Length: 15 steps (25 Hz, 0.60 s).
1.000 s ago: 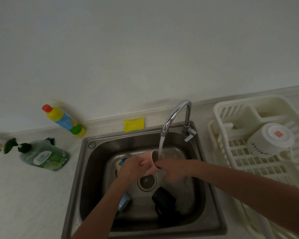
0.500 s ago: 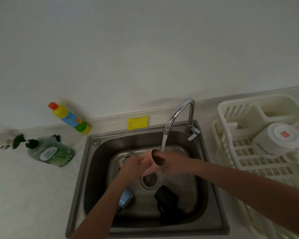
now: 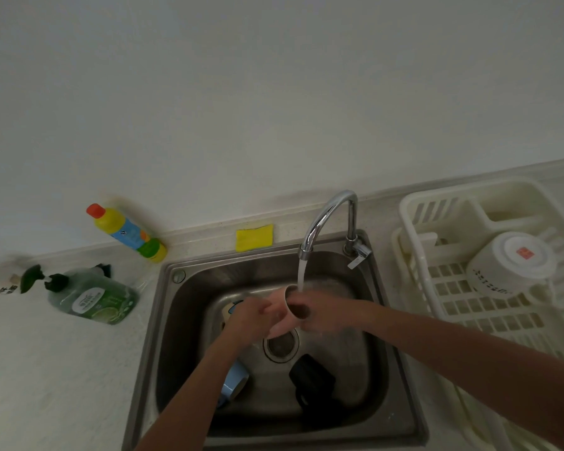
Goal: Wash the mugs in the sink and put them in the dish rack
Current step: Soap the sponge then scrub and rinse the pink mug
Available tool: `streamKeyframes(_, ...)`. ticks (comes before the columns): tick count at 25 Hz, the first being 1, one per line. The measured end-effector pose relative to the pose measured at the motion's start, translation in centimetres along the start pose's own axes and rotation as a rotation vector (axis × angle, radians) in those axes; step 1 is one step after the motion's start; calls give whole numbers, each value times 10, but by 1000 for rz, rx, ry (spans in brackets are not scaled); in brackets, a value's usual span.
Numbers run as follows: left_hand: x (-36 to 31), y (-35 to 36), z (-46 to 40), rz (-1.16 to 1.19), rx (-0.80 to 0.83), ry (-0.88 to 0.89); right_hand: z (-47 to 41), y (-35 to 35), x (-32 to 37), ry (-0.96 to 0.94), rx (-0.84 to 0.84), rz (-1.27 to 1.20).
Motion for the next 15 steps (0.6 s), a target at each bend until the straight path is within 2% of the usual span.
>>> streamKeyframes(2,-3,-3,1,28,-16,5,-4,-7,-4,-13,-70,15)
streamKeyframes(6,-7,-5,2,8,-35,16,-4,11,-15,-2,44,34)
streamKeyframes(8,-8,-3,3,46,-25,5,-6,2,-9,-18,-43,-20)
streamKeyframes(10,-11,-9,3,38,-63,14,-7,-5,-14,-30,-143,61)
streamKeyframes(13,-12,-12,3,-4,-73,33,0,11,-18,-13,1,97)
streamKeyframes(15,-13,-8,6,2,-58,36,0,9,-13,-17,-20,24)
Point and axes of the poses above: each hand's wrist, its own z-axis away from the middle knuckle, its own y-axis out of the palm, x = y × z, the point moved 7 cm from there along -z, towards the middle knuckle, and after that the axes turned 1 degree about -x, right-handed, at the moved point
